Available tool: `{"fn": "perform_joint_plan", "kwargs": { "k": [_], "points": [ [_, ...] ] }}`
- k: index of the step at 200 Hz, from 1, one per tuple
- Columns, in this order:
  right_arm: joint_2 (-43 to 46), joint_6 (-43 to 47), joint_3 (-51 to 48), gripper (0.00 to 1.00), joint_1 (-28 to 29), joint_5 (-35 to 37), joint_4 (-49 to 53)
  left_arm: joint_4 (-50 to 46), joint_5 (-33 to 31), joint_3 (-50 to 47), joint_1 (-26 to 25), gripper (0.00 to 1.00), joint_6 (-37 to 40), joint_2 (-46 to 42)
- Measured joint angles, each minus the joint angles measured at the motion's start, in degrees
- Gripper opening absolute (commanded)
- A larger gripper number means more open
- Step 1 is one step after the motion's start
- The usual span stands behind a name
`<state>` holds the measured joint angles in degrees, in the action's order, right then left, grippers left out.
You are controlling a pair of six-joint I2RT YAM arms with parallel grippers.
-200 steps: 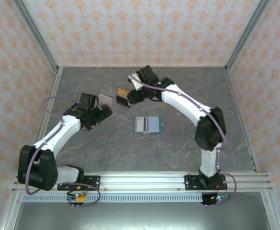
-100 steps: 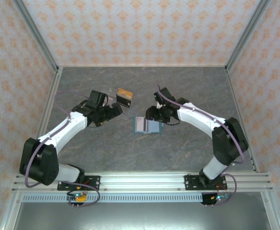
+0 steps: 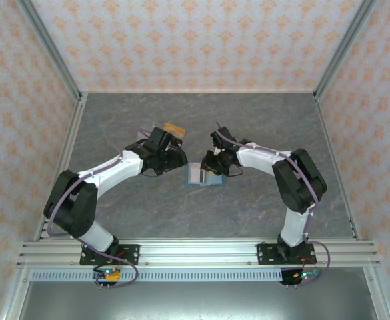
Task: Take the credit cards out of the card holder
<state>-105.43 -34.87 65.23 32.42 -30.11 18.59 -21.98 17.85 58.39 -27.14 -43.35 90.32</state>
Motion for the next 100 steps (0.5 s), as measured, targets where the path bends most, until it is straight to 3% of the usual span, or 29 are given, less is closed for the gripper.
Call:
{"fn": "perform_joint_plan", "kwargs": {
  "k": [34, 100],
  "points": [
    [-0.83, -0.26, -0.24, 0.17, -0.68, -0.94, -1.97, 1.38, 0.92, 1.68, -1.4, 0.47, -0.66, 3.45],
    [-2.01, -0.24, -1.05, 0.17, -1.03, -2.03, -3.8, 2.54, 1.49, 5.57, -3.85, 0.26, -1.57, 10.49]
  ]
}}
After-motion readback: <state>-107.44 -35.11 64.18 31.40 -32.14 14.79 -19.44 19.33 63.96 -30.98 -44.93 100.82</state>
